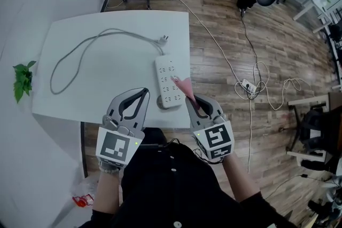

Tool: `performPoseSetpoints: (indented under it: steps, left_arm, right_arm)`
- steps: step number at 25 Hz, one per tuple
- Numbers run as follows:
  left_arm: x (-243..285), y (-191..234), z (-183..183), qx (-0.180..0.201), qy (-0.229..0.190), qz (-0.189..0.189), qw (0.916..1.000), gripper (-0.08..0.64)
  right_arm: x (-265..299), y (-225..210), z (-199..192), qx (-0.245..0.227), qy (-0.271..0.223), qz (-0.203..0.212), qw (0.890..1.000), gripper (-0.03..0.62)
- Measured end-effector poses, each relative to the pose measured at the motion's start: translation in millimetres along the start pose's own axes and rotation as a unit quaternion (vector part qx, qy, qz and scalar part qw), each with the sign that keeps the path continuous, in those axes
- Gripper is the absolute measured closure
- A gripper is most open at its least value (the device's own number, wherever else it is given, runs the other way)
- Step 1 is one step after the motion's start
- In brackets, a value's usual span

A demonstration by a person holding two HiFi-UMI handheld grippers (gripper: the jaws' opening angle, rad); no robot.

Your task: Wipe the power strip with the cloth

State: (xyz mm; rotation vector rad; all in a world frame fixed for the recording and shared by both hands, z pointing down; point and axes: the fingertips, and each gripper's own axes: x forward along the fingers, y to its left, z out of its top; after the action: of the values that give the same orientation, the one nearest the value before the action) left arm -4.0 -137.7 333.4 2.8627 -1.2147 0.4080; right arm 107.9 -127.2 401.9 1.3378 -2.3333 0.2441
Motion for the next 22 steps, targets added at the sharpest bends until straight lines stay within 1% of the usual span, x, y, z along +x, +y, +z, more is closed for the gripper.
performPoseSetpoints:
  steps: [6,10,15,19,22]
  left_arm:
    - [1.8,-2.9,1.3,0.001,0.000,-0.005,1.0000,0.549]
    - [3.8,-3.5,-0.5,0.028,-0.011,-0.018,0.9994,0.549]
    - [0.8,-3.4,0.0,0.000,-0.001,-0.009,1.0000,0.549]
    - [-1.0,-2.1,-0.4,0.001,0.000,-0.007,1.0000,0.549]
    - [-1.3,-2.1,-0.3,0.000,0.000,-0.006,1.0000,0.549]
  right_arm:
    - [-7.5,-6.5,3.9,0.004,-0.004,-0.013,1.000,0.535]
    - [-6.1,-6.8,3.3,0.006,-0.002,-0.014,1.000,0.535]
    - [-5.3,-5.3,4.1,0.005,-0.005,-0.017,1.000,0.535]
    - [-6.6,-5.5,7.0,0.004,-0.012,-0.026,1.000,0.535]
    - [-6.2,-3.5,7.0,0.006,-0.013,-0.024,1.000,0.535]
